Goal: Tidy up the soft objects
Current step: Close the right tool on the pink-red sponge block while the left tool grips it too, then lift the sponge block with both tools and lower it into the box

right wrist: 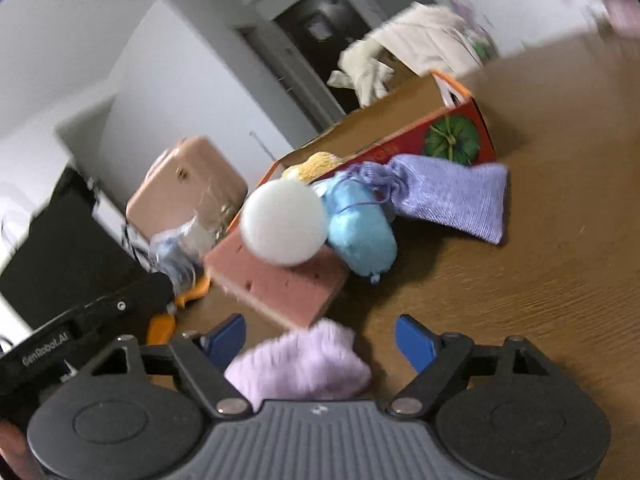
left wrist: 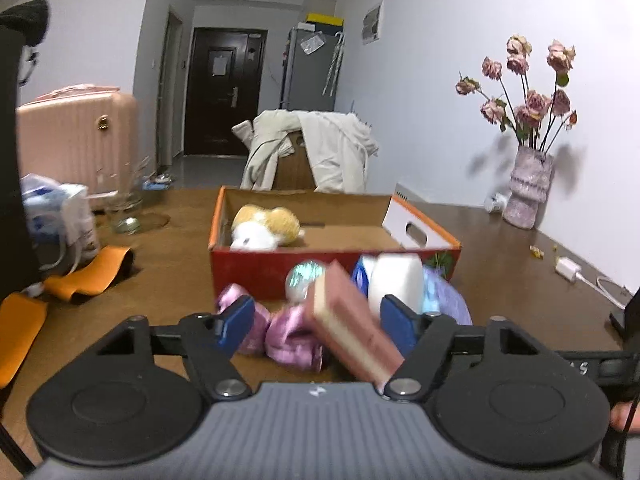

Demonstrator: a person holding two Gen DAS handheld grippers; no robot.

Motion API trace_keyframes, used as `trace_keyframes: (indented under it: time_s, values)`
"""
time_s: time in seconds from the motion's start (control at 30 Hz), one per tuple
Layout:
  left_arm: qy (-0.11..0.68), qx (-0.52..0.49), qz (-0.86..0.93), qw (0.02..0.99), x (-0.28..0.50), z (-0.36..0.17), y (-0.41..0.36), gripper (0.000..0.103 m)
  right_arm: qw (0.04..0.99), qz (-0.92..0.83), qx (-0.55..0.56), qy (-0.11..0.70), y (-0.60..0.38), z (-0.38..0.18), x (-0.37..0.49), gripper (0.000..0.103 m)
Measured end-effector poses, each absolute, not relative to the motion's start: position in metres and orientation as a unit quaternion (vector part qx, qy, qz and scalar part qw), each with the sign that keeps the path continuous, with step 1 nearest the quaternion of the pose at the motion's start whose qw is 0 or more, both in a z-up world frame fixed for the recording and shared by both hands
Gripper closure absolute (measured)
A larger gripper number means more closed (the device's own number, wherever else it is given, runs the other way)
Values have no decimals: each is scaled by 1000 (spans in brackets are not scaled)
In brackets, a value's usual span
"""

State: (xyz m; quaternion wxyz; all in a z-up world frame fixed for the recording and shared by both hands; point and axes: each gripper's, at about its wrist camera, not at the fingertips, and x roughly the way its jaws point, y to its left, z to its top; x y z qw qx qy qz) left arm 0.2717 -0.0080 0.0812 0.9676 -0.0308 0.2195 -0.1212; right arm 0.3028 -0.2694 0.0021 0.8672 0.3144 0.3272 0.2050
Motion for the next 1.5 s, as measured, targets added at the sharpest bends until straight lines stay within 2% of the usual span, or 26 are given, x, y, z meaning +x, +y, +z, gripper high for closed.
trace_keyframes:
  time_s: [0.1,0.17,0.23,0.27,0.33,0.43,0.57,0.67,0.8,1.2,1.3,1.33,1.37,1.5]
  values:
    - [235,-36,-129,963,298,79,-10,42,847,213,354,335,-266,-9,324,33]
    - [248,-44,-141,957,312,75,-9,50,839,220,365,339,-261,-13,335,38]
    - [259,-57,-151,952,320,69,-8,52,835,229,362,345,-255,-17,343,43]
    - [266,-66,-159,948,324,66,-9,59,830,237,365,347,-252,-19,347,44]
    - [276,-83,-175,941,327,62,-8,65,818,251,384,347,-250,-22,353,51]
    - [258,-73,-163,950,321,69,-10,72,821,257,390,328,-248,-17,356,51]
    - [224,-91,-169,956,299,94,-3,75,824,283,389,298,-248,4,349,53]
    - [212,-101,-169,957,275,101,5,75,837,293,359,292,-242,26,332,54]
    - [232,-138,-179,946,239,90,13,75,862,285,288,305,-240,44,298,56]
    - [319,-158,-189,915,167,39,2,74,864,267,203,375,-254,25,222,56]
    - [330,-158,-193,910,159,29,2,72,864,265,199,380,-259,21,208,55]
    - [335,-157,-194,909,158,26,1,68,864,262,200,381,-260,18,205,55]
    - [339,-155,-192,908,157,24,0,60,865,259,200,380,-263,16,202,55]
    - [339,-141,-191,910,154,24,-5,54,869,249,216,370,-273,11,196,54]
